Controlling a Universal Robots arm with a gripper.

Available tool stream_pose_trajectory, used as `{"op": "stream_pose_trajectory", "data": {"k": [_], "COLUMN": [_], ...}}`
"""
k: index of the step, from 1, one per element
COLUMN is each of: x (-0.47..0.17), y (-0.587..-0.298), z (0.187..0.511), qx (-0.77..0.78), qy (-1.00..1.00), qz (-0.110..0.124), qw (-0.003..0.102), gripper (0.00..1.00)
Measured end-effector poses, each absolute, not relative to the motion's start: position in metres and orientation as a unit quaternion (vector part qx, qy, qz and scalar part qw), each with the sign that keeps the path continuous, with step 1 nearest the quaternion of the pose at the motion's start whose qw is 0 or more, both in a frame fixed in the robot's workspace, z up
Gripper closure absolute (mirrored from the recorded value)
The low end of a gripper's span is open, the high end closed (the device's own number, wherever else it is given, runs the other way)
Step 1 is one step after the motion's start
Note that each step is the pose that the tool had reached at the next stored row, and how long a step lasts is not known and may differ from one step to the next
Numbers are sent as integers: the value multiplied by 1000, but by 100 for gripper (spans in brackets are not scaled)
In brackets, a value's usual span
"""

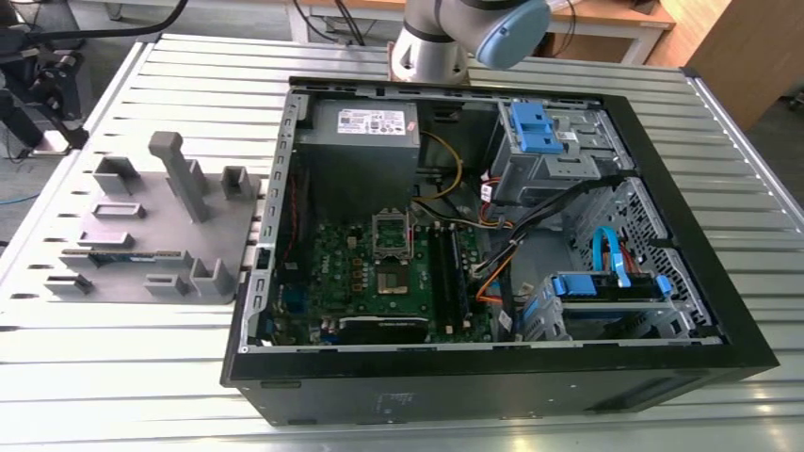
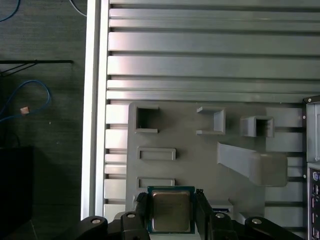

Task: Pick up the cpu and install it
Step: 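Pick up the cpu and move it towards the insertion slot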

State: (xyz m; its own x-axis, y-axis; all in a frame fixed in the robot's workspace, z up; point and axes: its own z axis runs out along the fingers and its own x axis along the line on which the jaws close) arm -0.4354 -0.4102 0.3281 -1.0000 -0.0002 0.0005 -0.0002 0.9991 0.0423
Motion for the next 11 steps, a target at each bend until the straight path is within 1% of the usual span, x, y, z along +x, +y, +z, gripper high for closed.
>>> {"op": "stream_pose_trajectory", "data": {"k": [11], "x": [-425], "y": [-410], "z": [328], "qx": [0], "qy": [-1000], "qz": [-21], "qw": [0], "gripper": [53]}}
